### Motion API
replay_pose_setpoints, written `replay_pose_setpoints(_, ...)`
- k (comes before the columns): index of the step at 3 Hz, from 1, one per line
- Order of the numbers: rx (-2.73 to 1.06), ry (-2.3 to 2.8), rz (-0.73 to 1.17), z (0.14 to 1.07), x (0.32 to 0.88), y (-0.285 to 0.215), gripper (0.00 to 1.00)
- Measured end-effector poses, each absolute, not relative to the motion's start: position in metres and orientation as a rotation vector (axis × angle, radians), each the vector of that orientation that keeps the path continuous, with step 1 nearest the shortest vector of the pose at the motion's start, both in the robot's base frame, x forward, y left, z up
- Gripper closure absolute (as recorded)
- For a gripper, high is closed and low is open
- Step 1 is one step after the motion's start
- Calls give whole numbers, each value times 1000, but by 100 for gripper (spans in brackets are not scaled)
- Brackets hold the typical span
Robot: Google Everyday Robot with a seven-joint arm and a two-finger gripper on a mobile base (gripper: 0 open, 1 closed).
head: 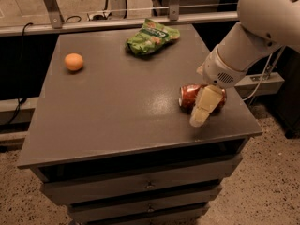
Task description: Place coke can upright
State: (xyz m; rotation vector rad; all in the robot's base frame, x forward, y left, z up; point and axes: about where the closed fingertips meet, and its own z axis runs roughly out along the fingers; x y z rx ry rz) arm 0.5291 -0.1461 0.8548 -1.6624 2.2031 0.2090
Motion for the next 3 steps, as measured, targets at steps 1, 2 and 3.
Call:
replay_pose_setpoints(1,-1670,2200,234,845,537,-138,14)
replay_pose_setpoints(2,-1682,2176,243,846,545,-129,37)
replay_pose_setpoints(3,-1692,2141,253,855,554,-118,61)
